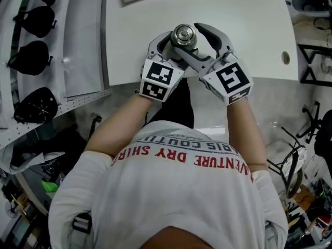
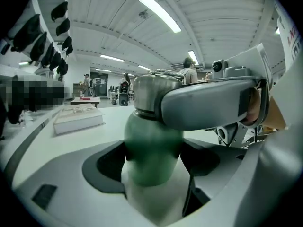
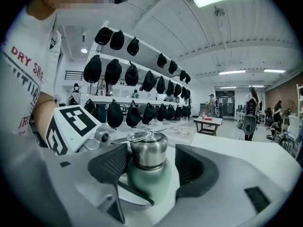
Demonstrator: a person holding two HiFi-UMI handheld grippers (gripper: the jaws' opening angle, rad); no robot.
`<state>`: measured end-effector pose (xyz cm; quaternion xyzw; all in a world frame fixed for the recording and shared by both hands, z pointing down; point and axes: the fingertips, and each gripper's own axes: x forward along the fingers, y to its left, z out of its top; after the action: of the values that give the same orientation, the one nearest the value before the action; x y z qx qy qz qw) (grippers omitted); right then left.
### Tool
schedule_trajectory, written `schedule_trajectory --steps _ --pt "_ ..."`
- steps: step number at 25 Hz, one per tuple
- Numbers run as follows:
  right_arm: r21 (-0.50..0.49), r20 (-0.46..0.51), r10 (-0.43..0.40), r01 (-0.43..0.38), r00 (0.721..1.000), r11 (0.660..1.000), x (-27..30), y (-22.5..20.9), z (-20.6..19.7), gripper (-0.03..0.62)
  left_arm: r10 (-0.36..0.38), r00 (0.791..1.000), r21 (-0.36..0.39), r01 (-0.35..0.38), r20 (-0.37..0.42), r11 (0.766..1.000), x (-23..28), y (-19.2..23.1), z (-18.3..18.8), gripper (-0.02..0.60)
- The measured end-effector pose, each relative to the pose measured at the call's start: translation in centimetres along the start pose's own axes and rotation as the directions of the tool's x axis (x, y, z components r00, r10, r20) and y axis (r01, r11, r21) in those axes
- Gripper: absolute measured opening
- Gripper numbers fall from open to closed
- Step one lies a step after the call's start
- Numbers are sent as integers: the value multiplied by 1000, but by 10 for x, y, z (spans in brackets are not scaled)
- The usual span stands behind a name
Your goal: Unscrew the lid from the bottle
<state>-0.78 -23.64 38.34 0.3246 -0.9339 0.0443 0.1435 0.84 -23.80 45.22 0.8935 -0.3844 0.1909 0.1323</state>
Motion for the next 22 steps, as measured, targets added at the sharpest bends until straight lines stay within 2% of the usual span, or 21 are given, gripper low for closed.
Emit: schedule_trajectory --steps 5,7,12,15,18,22 --pt "-16 7 -2 2 1000 1000 6 1 4 303 10 1000 1 -10 1 1000 1 -1 1 377" --pt "-32 8 -5 6 1000 999 7 1 6 270 11 1000 2 -11 2 1000 1 -2 1 377" --pt "-38 16 12 -11 1000 999 8 3 5 265 1 1000 4 -1 0 1000 0 -1 0 377" --pt "-59 12 54 -53 998 997 8 3 5 264 -56 998 31 56 4 998 0 -2 0 377" --pt "-82 3 129 -129 992 988 8 5 6 264 -139 990 67 139 0 988 0 -3 1 377" --pt "-98 -20 228 -229 973 968 8 7 8 264 -247 966 131 255 -76 958 0 -4 -2 377"
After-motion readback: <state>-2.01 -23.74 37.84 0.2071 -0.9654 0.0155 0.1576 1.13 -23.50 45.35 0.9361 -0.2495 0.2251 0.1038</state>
